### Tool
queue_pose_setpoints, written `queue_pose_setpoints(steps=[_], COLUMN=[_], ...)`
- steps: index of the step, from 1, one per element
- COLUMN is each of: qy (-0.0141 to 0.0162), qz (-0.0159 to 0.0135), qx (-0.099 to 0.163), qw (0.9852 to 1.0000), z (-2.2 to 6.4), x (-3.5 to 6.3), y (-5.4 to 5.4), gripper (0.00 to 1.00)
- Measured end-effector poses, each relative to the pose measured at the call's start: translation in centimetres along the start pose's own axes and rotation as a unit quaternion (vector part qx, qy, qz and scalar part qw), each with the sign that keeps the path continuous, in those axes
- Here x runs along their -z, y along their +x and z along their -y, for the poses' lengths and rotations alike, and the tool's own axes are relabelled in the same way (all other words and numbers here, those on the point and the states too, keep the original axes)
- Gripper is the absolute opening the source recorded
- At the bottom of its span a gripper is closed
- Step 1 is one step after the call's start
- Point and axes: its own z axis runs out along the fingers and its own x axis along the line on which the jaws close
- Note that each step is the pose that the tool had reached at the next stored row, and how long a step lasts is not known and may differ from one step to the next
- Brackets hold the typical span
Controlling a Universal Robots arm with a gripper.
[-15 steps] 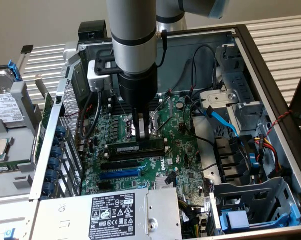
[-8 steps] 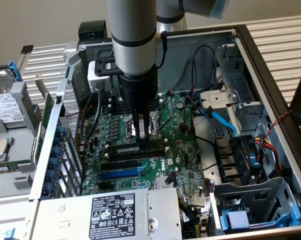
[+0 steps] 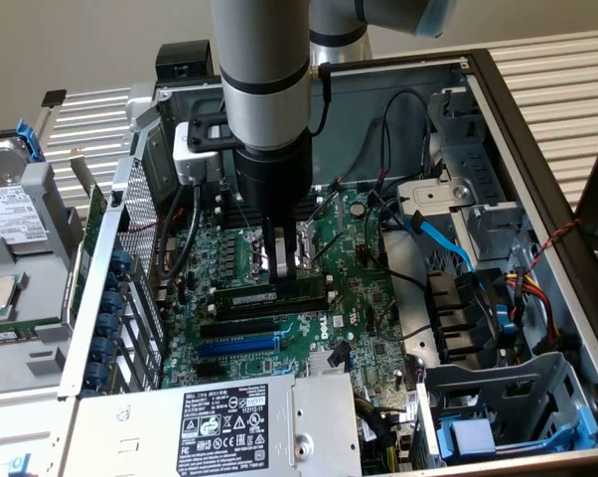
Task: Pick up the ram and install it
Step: 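Insert the ram into the slot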
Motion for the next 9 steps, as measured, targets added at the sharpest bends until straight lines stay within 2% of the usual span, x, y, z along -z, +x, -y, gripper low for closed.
queue_pose_setpoints(steps=[9], qy=[0.0009], qz=[-0.0001], qx=[0.000], qw=[1.0000], z=[0.00], x=[-0.01], y=[0.08], gripper=[0.13])
